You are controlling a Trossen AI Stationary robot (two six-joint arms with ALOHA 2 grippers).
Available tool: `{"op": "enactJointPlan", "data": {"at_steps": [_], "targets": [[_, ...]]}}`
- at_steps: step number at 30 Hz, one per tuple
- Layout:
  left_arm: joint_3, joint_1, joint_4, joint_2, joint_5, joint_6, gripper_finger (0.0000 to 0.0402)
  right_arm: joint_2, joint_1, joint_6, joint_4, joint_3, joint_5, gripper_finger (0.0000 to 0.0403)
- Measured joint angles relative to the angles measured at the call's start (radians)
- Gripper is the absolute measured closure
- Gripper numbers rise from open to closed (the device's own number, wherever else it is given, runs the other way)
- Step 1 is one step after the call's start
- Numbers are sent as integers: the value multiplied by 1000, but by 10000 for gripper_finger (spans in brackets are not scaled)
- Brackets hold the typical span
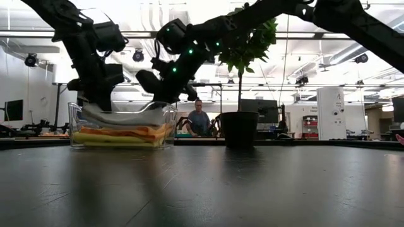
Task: Fold microfiber towels
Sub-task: Put the gray towel into the transparent bin
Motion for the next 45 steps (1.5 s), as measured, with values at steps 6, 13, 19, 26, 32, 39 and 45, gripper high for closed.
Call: {"op": "enactJointPlan", "data": {"at_steps": [6,13,19,26,32,39,45], "targets": [[0,0,-5,-2,6,0,342,-5,0,2,-39,18,1,378],[1,0,-33,0,11,9,272,-5,0,19,-55,17,2,317],[18,0,-87,-7,12,28,216,-38,0,-7,-158,29,2,294],[73,0,-145,-8,12,27,201,-91,31,-44,-241,18,9,303],[137,-5,-184,-14,12,26,201,-162,104,-68,-256,-56,17,314],[180,-69,-179,-16,12,26,201,-298,200,-36,-249,-249,122,326],[182,-156,-149,-16,12,7,201,-453,242,-1,-225,-504,133,327]]}}
